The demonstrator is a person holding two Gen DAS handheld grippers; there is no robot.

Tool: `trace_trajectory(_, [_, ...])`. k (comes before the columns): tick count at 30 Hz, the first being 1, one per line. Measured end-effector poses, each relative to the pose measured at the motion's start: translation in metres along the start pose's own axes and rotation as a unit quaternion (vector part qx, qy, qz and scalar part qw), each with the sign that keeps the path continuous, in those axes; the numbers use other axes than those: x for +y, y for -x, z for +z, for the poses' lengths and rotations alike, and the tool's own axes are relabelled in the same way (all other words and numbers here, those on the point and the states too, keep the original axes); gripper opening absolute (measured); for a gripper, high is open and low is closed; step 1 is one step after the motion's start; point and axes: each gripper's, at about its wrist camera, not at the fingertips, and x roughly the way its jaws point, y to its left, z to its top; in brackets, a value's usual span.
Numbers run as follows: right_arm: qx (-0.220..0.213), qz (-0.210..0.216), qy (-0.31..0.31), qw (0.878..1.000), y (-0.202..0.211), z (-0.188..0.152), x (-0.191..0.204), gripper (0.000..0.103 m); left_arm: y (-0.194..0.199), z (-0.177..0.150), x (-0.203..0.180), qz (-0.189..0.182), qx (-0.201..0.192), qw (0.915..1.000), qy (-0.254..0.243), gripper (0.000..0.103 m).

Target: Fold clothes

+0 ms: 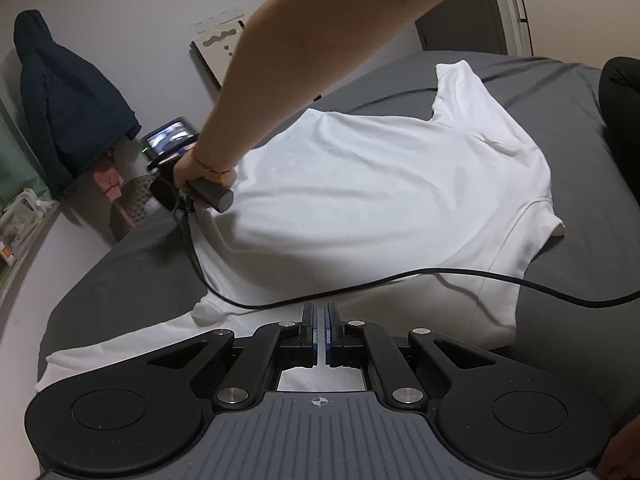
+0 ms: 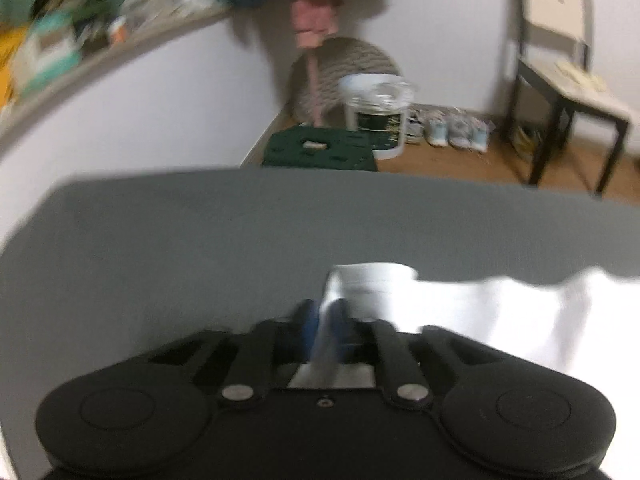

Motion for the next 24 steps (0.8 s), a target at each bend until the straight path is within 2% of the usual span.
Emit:
trace_trajectory(2, [-0.003,0.032,-0.042,0.999,0.001,-0.002,-0.019,0.003,0.0,0.0,0.0,0.0,0.0,1.0,0.0,0.003])
trace_trajectory(5, [-0.007,0.065,-0.066,0.996,0.004,-0.004,-0.035,0.002,0.0,0.0,-0.001,-0.002,0.001,1.0,-0.003,0.003])
trace_trajectory(7, [-0.019,0.106,-0.095,0.99,0.007,-0.003,-0.043,0.002,0.0,0.0,-0.001,-0.002,0.001,1.0,-0.004,0.003])
trace_trajectory(9, [-0.042,0.144,-0.091,0.984,0.013,-0.001,-0.041,0.002,0.0,0.0,0.0,-0.001,0.002,1.0,-0.002,0.003])
trace_trajectory(12, [-0.047,0.173,-0.066,0.982,0.014,0.004,-0.024,0.002,-0.001,0.002,0.0,0.001,0.004,1.0,0.0,0.003])
trace_trajectory(16, [-0.045,0.175,-0.058,0.982,0.005,0.005,-0.004,0.002,-0.003,0.004,0.001,-0.001,0.005,1.0,0.005,0.003])
trace_trajectory(22, [-0.028,0.14,-0.08,0.987,-0.015,-0.002,0.005,0.002,-0.011,0.005,0.003,0.001,0.016,0.9998,0.014,0.003])
trace_trajectory(23, [-0.018,0.141,-0.096,0.985,-0.019,-0.005,0.002,0.005,-0.012,0.005,0.004,0.002,0.019,0.9997,0.016,0.003])
trace_trajectory(24, [-0.011,0.152,-0.112,0.982,-0.021,-0.007,-0.002,0.015,-0.014,0.005,0.004,0.003,0.021,0.9996,0.018,0.003])
